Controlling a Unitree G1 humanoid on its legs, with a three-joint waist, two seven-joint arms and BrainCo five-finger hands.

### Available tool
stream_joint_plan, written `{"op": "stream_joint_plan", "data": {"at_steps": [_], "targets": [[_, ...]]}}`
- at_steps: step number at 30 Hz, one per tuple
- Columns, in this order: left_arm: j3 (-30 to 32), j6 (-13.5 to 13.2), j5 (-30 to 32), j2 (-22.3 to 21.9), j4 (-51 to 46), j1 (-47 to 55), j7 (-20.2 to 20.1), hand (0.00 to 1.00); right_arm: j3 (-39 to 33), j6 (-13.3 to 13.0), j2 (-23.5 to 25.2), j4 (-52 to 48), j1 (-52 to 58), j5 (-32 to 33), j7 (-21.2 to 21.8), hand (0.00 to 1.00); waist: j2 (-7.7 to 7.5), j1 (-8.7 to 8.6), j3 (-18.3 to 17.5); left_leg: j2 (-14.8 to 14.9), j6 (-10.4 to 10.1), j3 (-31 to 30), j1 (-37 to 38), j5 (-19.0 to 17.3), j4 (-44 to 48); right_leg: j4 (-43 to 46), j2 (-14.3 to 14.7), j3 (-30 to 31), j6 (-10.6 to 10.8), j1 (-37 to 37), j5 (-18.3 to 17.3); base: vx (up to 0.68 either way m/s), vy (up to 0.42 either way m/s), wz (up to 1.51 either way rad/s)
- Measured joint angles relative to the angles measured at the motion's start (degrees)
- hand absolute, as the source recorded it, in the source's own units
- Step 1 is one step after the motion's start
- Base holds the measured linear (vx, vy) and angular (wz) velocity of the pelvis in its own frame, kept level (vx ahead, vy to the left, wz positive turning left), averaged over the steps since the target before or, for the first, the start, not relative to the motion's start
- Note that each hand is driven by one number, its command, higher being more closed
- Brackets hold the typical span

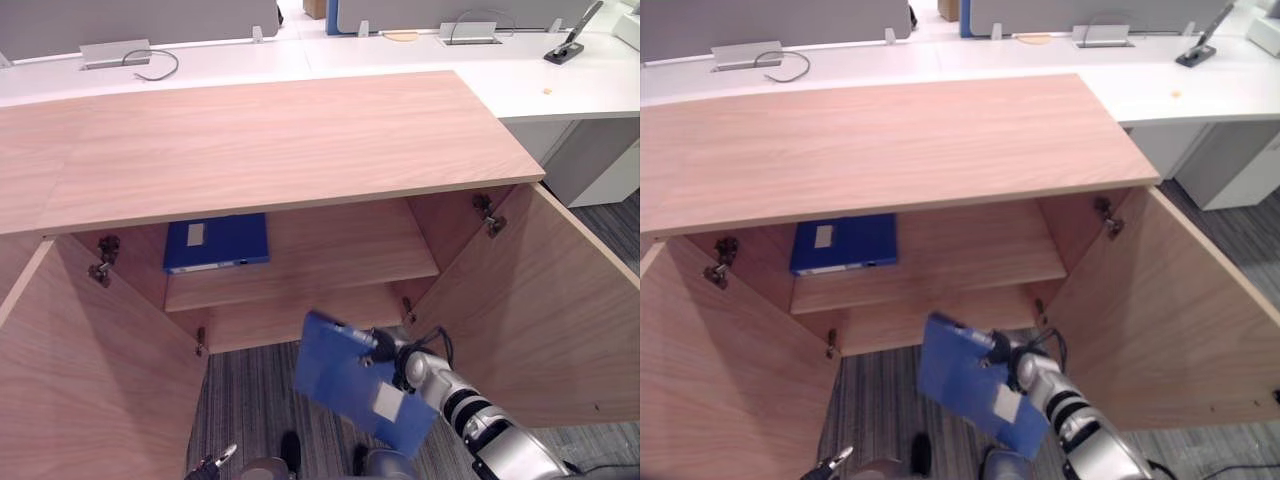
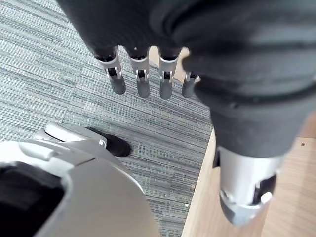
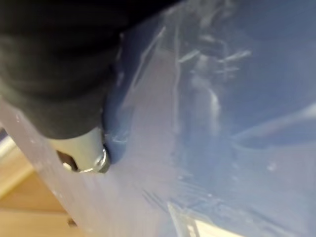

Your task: Walk over to the cabinet, pick up the folder, carry it to the office cabinet, place the folder inside the office cabinet, then close the office cabinet door

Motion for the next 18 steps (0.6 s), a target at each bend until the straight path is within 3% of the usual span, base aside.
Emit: {"op": "stream_joint_plan", "data": {"at_steps": [1, 3, 8, 11, 12, 15, 18], "targets": [[0.8, -0.1, 0.6, -0.7, 0.0, 0.3, 0.0, 0.0, -3.0, 0.0, -0.1, -0.6, 0.1, 4.5, 0.0, 1.0, 0.91, -0.09, -0.1, 0.6, -0.1, -0.2, -0.3, 0.1, -0.3, -1.5, 0.6, -0.2, -0.2, 0.2, 0.4, 0.04, -0.04, 0.07], [2.4, -0.1, 1.4, -1.2, 0.1, 0.8, 0.0, 0.0, -4.4, 0.0, 0.4, -0.8, 1.0, 10.7, -0.4, 1.0, 1.28, -0.37, -0.2, 1.6, -0.7, -0.5, -0.3, -0.2, -0.5, -3.6, 1.5, -1.1, -0.5, 1.2, 1.0, 0.06, -0.045, 0.04], [5.7, 0.5, 4.5, -1.9, 0.0, 1.2, 0.0, 0.0, -9.3, 0.3, 1.0, -3.4, 6.2, 19.0, -0.4, 1.0, 1.3, -0.57, -0.9, 3.6, -2.0, -0.9, -0.3, -1.2, -1.2, -11.5, 3.8, -1.7, -1.2, 5.0, 3.7, 0.09, -0.043, 0.02], [6.7, 1.0, 6.3, -2.1, -0.3, 1.2, 0.0, 0.0, -12.1, 0.3, 1.3, -5.2, 9.2, 22.2, -0.4, 1.0, 1.25, -0.82, -1.9, 4.2, -2.3, -1.0, -0.5, -3.5, 1.0, -12.6, 4.4, -1.9, -1.2, 6.9, 3.7, 0.15, -0.01, 0.07], [6.9, 1.1, 6.8, -2.1, -0.5, 1.2, 0.0, 0.0, -13.0, 0.3, 1.4, -6.6, 10.7, 24.6, -0.4, 1.0, 1.4, -1.36, -2.3, 4.7, -2.5, -1.8, -3.2, -7.7, 8.3, -12.8, 4.3, -3.1, -1.2, 8.1, 3.7, 0.12, 0.027, 0.24], [7.0, 1.4, 7.2, -2.3, -2.0, 1.1, 0.0, 0.0, -17.8, 0.0, 1.9, -9.2, 13.6, 31.4, -0.3, 1.0, 2.08, -1.9, -2.4, 6.5, -4.6, -2.2, -10.7, -14.2, 25.7, -13.1, 5.5, -5.5, -1.2, 10.3, 3.4, 0.07, 0.028, 0.32], [8.8, 1.4, 7.2, -3.7, -3.3, 0.7, 0.1, 0.0, -24.3, 0.0, 2.7, -9.6, 15.0, 43.1, -1.3, 1.0, 3.29, -0.91, -1.6, 8.3, -6.4, 0.8, -16.5, -14.3, 42.4, -14.1, 5.4, -6.4, -1.6, 14.9, 3.1, 0.08, 0.069, 0.28]]}}
